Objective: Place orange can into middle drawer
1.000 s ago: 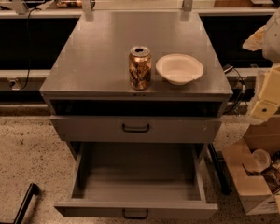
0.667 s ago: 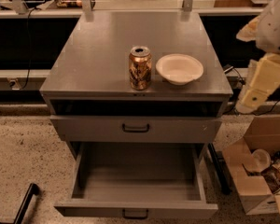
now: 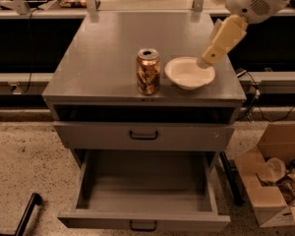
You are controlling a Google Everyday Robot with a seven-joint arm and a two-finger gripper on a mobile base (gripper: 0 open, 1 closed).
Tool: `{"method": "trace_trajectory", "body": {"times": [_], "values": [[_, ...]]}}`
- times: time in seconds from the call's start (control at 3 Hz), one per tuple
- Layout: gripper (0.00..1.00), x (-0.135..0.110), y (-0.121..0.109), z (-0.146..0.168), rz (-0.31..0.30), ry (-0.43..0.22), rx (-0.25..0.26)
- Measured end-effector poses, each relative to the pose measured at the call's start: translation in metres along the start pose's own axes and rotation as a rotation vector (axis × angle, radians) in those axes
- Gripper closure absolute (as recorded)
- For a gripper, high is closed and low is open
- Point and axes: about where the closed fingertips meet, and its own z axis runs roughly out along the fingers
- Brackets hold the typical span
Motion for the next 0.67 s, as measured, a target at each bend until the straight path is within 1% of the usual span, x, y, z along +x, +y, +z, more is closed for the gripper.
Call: {"method": "trace_trajectory", "body": {"times": [0.33,0.67], "values": [[0.0,-0.017,-0.027,0.05,0.102,-0.212,-0.015],[0.0,-0.03,-0.037,0.104,0.176,-0.322,-0.063]]}}
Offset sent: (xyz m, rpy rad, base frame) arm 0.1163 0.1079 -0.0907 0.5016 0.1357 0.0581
